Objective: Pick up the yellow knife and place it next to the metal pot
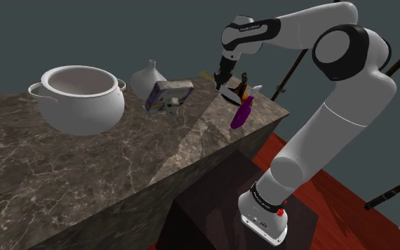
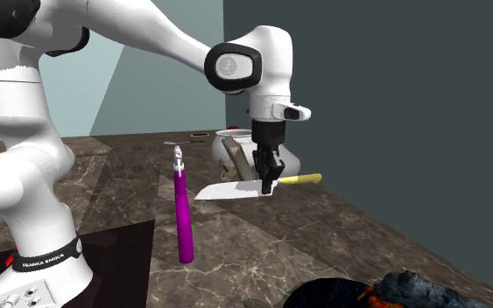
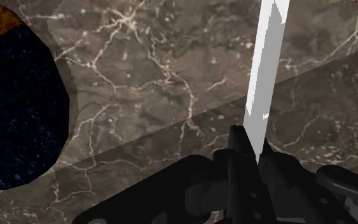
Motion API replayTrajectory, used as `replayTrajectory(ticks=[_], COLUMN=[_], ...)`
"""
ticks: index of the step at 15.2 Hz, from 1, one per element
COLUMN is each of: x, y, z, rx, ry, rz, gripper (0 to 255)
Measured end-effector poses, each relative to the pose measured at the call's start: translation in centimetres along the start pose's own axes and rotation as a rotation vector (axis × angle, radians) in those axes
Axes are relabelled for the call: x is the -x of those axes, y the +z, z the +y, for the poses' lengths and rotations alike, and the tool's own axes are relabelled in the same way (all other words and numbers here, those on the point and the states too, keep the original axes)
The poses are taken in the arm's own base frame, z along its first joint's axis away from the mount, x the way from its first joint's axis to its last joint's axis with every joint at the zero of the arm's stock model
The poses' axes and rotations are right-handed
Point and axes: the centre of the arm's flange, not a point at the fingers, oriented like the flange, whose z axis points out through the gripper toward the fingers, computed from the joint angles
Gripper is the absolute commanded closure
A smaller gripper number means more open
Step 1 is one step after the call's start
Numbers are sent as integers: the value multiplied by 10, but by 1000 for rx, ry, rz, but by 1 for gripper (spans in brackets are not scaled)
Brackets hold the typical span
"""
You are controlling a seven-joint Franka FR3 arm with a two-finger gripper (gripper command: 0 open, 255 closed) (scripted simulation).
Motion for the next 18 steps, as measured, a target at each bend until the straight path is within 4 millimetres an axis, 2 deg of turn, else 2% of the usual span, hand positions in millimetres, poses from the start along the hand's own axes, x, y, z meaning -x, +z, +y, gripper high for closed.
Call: replayTrajectory(ticks=[18], x=[2], y=[-94], z=[-2], rx=[0], ry=[0], rz=[0], gripper=[255])
